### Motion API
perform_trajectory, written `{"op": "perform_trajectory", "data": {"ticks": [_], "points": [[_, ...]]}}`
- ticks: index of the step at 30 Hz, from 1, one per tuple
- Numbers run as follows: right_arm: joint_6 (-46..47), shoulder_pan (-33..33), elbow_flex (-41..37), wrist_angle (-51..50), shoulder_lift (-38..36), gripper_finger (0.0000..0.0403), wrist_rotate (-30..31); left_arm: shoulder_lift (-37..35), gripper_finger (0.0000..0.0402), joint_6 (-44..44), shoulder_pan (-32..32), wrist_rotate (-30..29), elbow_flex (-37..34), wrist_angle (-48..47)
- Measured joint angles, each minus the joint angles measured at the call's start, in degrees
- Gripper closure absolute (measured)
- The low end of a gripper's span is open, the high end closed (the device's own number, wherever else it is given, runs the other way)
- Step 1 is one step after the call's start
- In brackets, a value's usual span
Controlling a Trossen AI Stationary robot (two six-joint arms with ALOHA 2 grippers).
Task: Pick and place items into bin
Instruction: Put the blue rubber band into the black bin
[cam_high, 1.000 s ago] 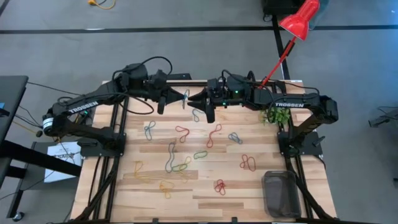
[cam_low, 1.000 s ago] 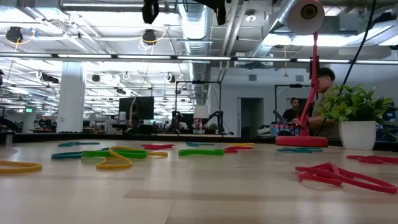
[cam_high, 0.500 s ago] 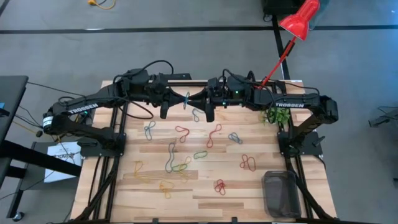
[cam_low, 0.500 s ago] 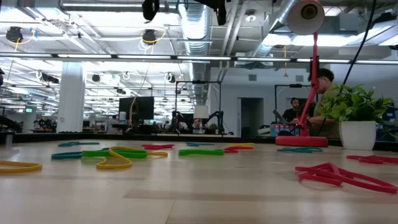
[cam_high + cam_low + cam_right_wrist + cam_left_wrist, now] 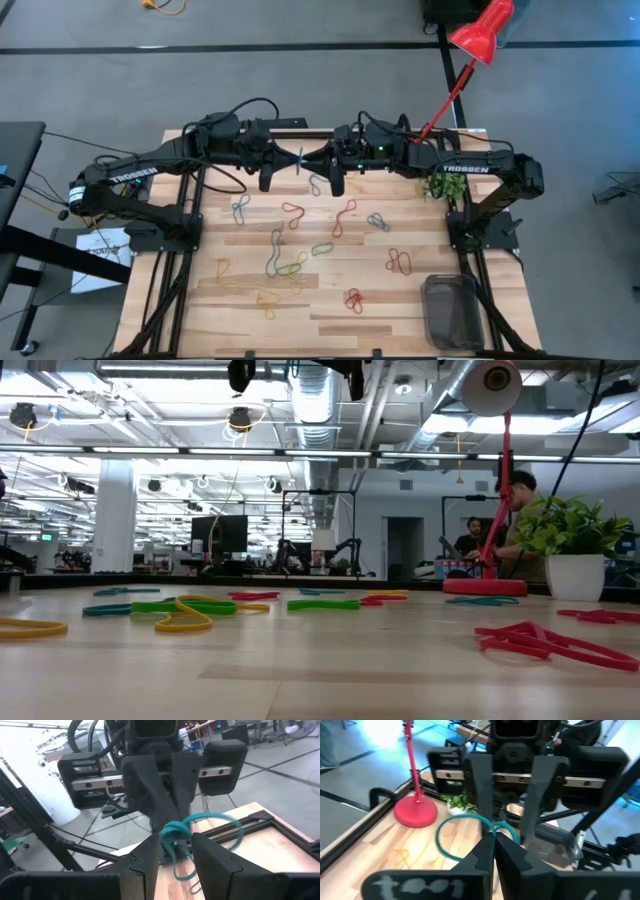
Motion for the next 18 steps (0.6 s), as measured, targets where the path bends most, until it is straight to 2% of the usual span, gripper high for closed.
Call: {"op": "perform_trajectory", "data": {"ticks": [12,18], "points": [[-2.5,0.0,0.0,-1.3,0.0,0.0293,0.5,0.0,0.0401,0.0,0.0,3.7,0.0,0.0],[-3.1,0.0,0.0,-1.3,0.0,0.0334,0.2,0.0,0.0401,0.0,0.0,3.8,0.0,0.0]]}}
